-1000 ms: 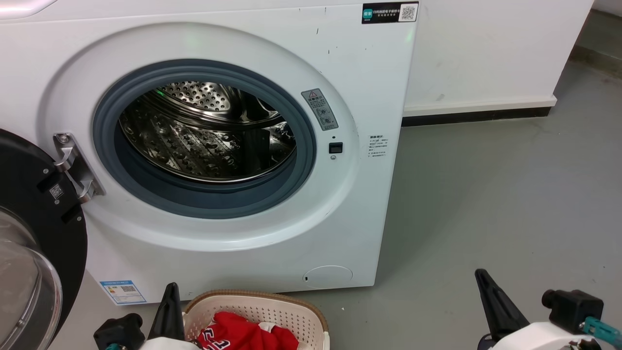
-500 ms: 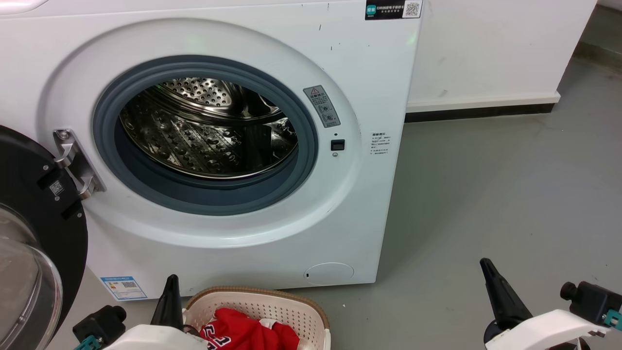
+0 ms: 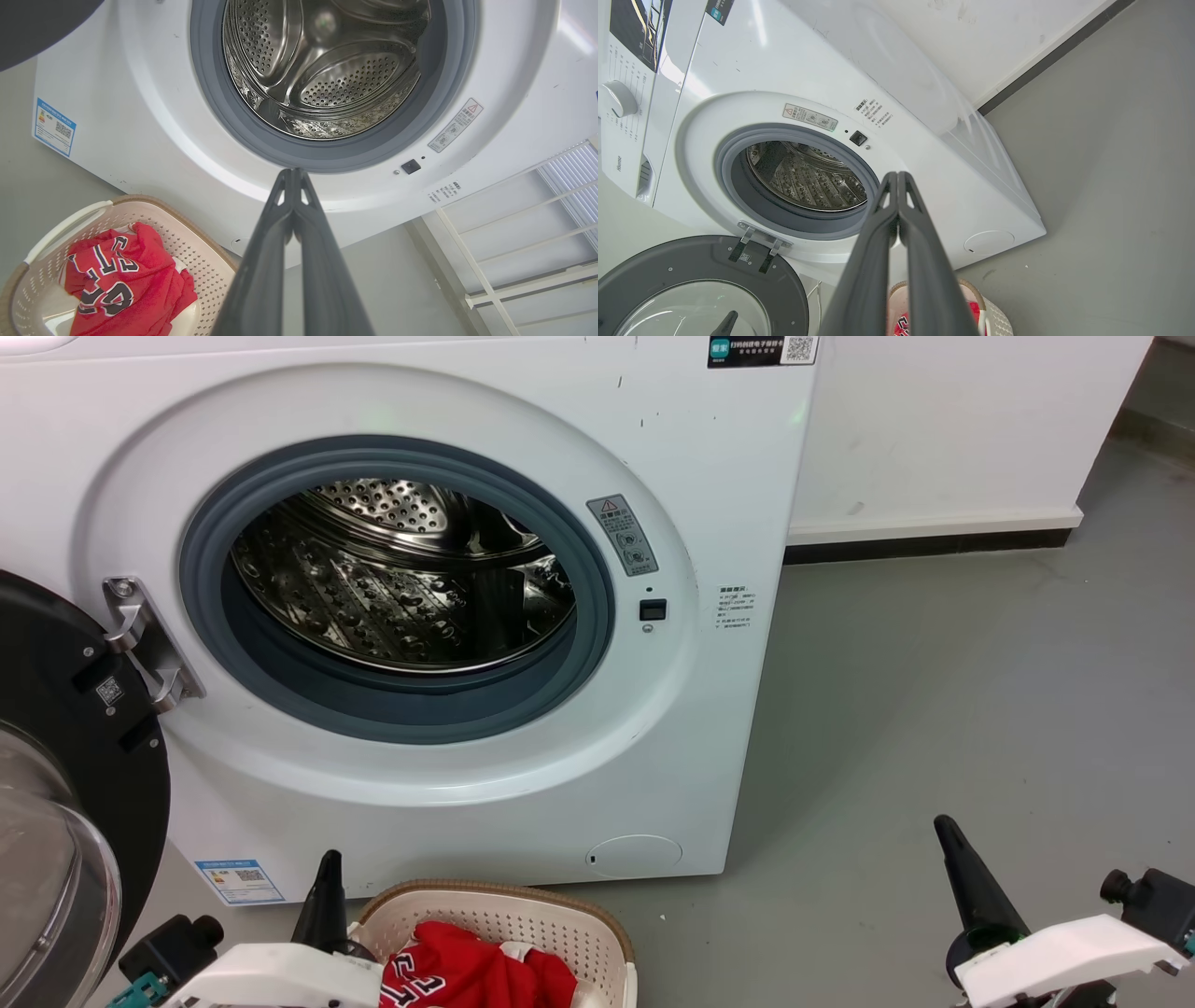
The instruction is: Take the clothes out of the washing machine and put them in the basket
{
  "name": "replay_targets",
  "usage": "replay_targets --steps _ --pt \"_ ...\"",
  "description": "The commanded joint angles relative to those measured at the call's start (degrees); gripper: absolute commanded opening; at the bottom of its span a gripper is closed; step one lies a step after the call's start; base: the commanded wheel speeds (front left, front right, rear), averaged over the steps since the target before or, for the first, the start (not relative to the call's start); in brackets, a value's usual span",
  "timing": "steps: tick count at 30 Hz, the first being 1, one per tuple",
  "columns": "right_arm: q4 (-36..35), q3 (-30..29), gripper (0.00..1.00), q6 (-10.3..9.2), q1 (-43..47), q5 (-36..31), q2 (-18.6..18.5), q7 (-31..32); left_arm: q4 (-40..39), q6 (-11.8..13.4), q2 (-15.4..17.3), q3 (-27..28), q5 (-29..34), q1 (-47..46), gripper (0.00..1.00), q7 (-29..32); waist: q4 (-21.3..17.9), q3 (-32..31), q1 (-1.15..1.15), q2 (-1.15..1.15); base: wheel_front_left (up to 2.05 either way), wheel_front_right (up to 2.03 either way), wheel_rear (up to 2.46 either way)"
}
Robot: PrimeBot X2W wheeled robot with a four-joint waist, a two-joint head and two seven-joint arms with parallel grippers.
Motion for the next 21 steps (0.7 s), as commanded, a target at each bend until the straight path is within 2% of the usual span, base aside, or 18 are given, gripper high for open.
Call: replay_targets --steps 1,21 --pt "-0.1 -0.2 0.00 0.00 -2.1 1.9 -0.4 -0.1 -0.5 -0.6 0.1 0.4 -1.8 -1.8 0.00 0.4 0.0 0.1 0.00 0.00 0.00 0.00 0.00" --pt "3.1 -1.6 0.00 0.00 -4.6 16.2 -0.5 0.4 0.6 -2.4 0.0 1.7 -16.2 -3.9 0.00 3.7 0.4 0.9 -0.01 0.00 0.00 0.00 0.00"
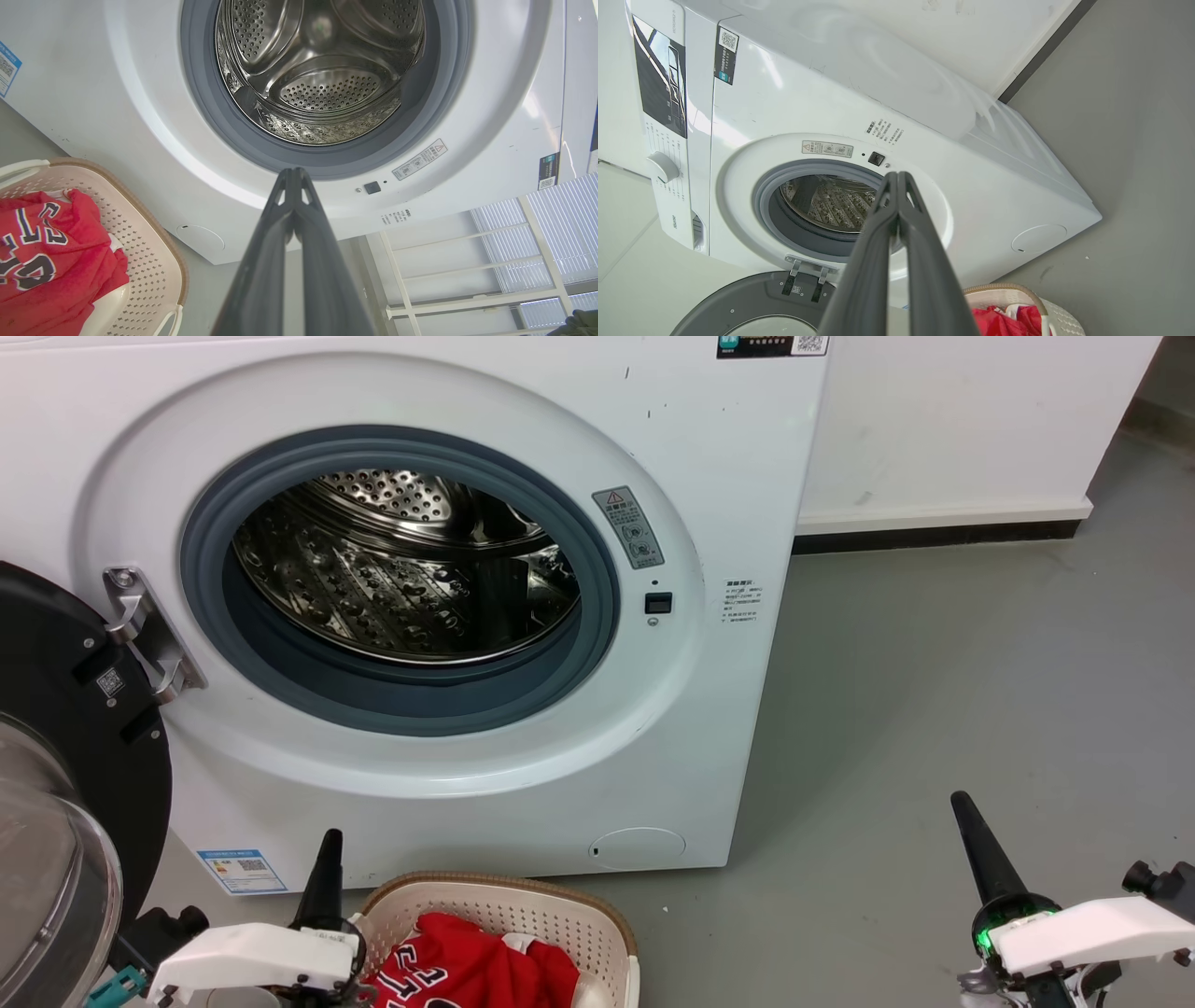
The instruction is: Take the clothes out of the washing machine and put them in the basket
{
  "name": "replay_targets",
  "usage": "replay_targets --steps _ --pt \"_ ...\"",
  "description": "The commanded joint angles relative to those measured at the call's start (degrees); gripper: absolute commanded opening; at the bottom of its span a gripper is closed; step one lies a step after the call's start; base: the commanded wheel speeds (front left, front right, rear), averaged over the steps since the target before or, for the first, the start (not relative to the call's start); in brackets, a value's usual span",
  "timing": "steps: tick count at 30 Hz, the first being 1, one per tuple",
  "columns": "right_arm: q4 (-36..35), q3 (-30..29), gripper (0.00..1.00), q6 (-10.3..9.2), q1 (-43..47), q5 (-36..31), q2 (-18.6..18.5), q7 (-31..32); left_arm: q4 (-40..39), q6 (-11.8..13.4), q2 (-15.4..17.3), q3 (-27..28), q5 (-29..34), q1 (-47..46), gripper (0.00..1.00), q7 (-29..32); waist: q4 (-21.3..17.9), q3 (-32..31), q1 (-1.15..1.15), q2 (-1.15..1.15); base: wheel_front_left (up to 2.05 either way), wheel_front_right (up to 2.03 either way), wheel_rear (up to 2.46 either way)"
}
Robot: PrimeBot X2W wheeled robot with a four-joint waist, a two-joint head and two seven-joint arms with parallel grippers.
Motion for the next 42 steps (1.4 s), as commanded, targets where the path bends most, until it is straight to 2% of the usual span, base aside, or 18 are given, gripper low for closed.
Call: replay_targets --steps 1,42 --pt "0.0 -0.2 0.00 0.00 -1.5 1.7 -0.3 0.1 -0.3 -0.5 0.1 0.2 -1.7 -1.4 0.00 0.4 0.0 0.1 -0.01 0.00 0.00 0.00 0.00" --pt "4.7 -2.9 0.00 -0.01 -5.4 21.9 0.0 1.3 1.3 -3.1 -0.2 2.2 -22.4 -4.4 0.00 5.2 0.8 1.7 -0.01 0.00 0.00 0.00 0.00"
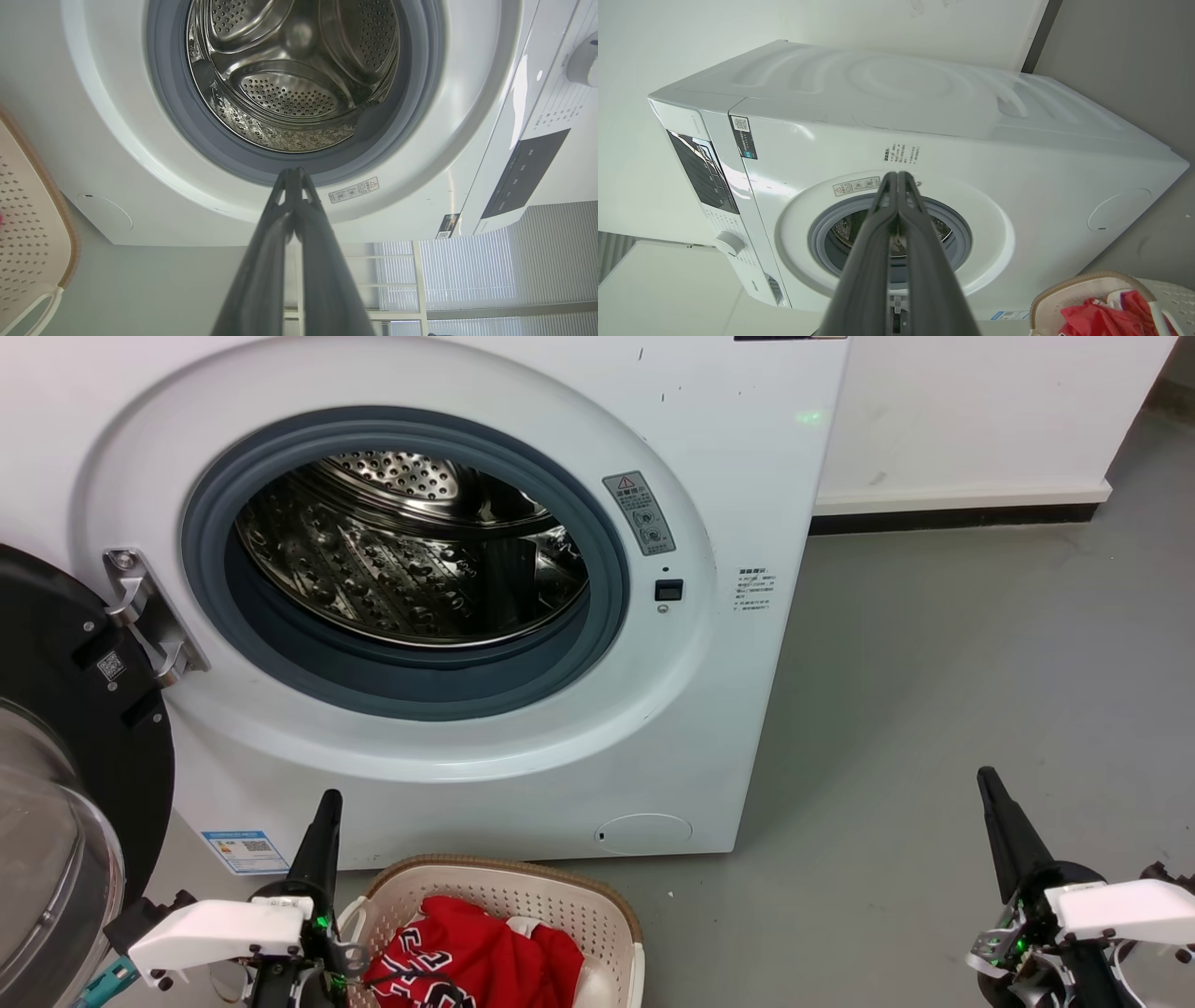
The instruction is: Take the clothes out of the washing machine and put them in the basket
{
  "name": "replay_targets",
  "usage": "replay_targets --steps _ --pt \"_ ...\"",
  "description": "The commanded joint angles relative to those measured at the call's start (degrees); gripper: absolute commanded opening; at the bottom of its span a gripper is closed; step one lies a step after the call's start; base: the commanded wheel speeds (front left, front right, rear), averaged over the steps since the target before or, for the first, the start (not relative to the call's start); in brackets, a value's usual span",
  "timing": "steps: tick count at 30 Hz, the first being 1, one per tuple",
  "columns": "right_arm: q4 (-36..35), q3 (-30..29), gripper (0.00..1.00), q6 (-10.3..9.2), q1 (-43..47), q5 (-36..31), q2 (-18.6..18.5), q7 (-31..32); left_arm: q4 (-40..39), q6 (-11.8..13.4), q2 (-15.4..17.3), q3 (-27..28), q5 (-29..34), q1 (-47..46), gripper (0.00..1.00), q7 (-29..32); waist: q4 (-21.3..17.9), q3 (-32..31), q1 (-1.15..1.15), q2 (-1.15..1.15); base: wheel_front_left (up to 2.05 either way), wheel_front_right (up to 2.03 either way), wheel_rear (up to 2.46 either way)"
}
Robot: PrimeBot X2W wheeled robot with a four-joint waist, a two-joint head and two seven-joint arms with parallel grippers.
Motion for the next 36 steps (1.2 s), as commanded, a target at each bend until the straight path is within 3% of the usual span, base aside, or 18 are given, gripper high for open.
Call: replay_targets --steps 1,19,36 --pt "0.2 -0.3 0.00 -0.01 -1.6 1.0 0.0 0.4 0.1 -0.3 -0.1 0.2 -1.0 -0.8 0.00 0.2 0.0 0.0 0.00 0.00 0.00 0.00 0.00" --pt "2.0 -1.3 0.00 -0.02 -2.6 8.1 0.3 0.8 0.6 -1.3 -0.2 1.0 -8.3 -1.7 0.00 2.0 0.4 0.8 0.00 0.00 0.00 0.00 0.00" --pt "1.9 -1.7 0.00 -0.02 -2.6 7.4 0.5 1.2 0.6 -1.2 -0.2 0.9 -8.1 -1.7 0.00 2.0 0.4 0.8 0.00 0.00 0.00 0.00 0.00"
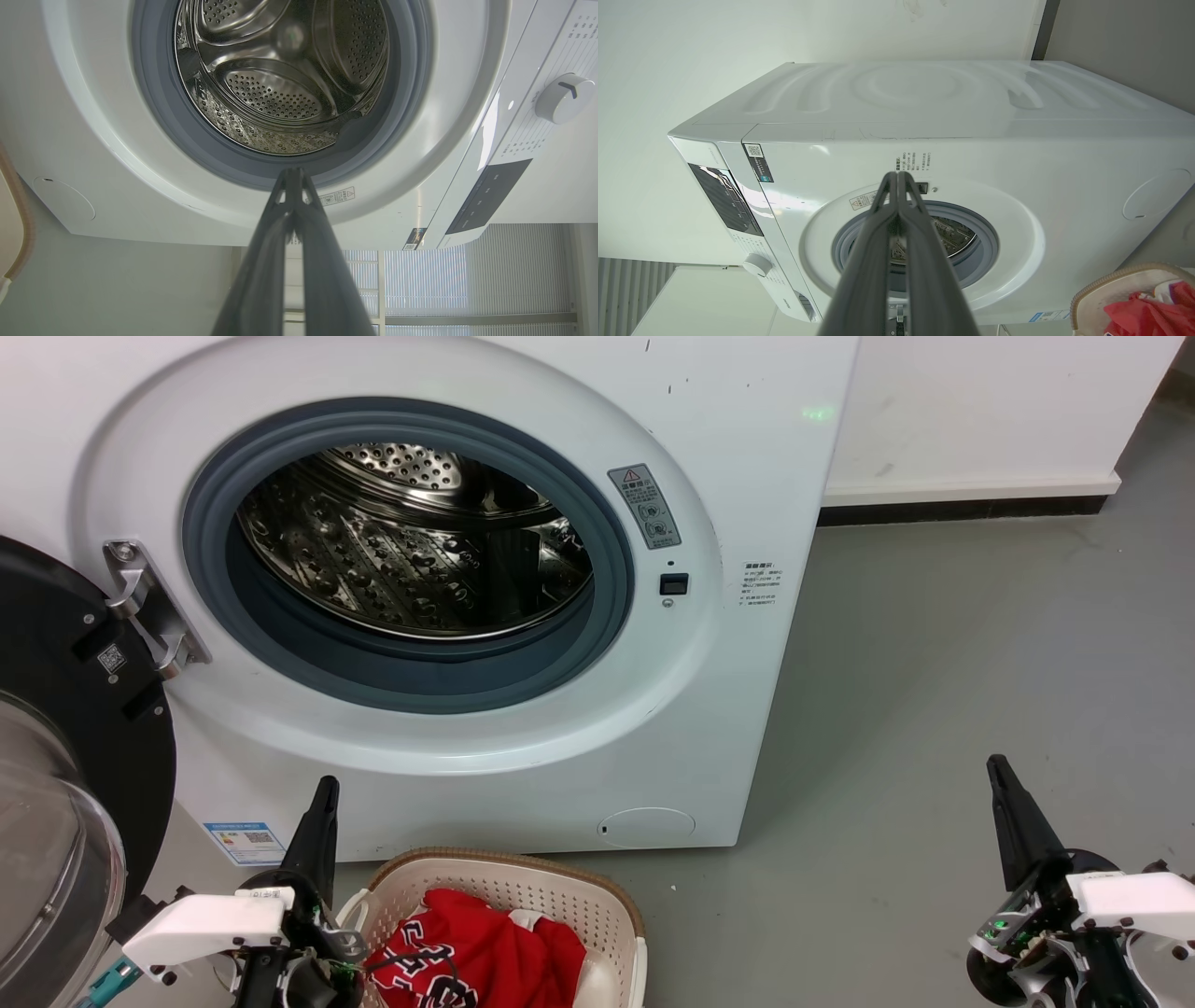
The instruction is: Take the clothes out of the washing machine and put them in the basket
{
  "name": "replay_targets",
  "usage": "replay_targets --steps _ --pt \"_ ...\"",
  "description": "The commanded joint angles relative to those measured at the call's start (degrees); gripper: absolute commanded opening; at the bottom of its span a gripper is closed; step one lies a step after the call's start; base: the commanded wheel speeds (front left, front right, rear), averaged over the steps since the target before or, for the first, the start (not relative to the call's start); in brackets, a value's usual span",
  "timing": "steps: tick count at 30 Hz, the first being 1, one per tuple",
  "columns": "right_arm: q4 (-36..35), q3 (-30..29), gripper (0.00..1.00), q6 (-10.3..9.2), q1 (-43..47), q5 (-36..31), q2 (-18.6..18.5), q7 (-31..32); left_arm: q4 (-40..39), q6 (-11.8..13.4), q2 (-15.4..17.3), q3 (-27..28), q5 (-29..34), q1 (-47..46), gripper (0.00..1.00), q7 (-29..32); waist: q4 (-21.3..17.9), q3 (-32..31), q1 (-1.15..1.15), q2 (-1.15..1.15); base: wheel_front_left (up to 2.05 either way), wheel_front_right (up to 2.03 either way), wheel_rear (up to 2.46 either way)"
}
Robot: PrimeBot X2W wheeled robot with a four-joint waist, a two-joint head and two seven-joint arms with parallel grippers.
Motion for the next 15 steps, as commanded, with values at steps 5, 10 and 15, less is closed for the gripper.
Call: replay_targets --steps 5,10,15 --pt "0.1 -0.2 0.00 -0.02 -0.7 -0.2 0.1 0.4 0.0 -0.1 -0.1 0.2 -0.1 -0.3 0.00 0.3 0.0 0.0 0.00 0.00 0.00 0.00 0.00" --pt "0.1 -0.3 0.00 -0.02 -0.7 -0.3 0.2 0.5 0.0 -0.1 -0.1 0.2 -0.1 -0.3 0.00 0.3 0.0 0.0 0.00 0.00 0.00 0.00 0.00" --pt "0.1 -0.4 0.00 -0.02 -0.7 -0.4 0.2 0.4 0.0 -0.1 -0.1 0.2 -0.1 -0.3 0.00 0.3 0.0 0.0 0.00 0.00 0.00 0.00 0.00"
